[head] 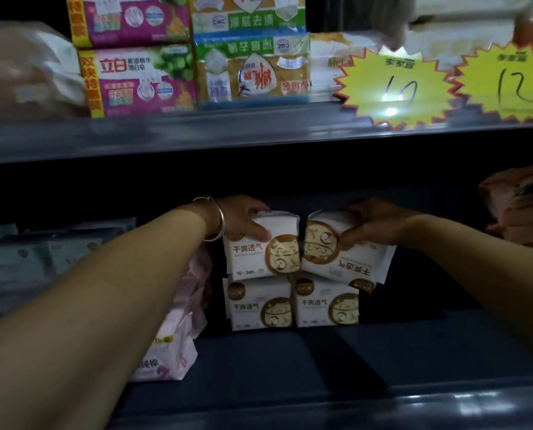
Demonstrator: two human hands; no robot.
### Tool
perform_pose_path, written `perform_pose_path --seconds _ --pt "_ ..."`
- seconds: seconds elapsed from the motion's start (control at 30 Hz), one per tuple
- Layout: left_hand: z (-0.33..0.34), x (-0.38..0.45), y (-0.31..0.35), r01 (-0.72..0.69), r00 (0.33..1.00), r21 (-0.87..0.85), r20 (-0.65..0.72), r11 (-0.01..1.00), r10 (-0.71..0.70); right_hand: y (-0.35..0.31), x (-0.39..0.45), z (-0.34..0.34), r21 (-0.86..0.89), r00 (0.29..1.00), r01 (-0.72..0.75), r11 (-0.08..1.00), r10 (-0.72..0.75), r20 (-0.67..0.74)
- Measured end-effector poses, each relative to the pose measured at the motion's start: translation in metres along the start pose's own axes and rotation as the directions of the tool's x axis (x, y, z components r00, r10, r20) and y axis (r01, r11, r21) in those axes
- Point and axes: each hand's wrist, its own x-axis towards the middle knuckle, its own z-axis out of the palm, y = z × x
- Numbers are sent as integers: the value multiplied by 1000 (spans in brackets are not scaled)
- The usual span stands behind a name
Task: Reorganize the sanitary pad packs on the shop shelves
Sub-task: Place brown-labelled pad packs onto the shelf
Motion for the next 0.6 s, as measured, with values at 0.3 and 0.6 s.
perform_pose_path --seconds 0.3,0.6 --pt "-4 28 -13 -5 1000 48 -15 999 6 3 26 4 -46 999 26 999 -28 -45" --pt "10 58 -28 20 997 101 -73 995 -13 9 43 7 -66 997 20 998 -25 -80"
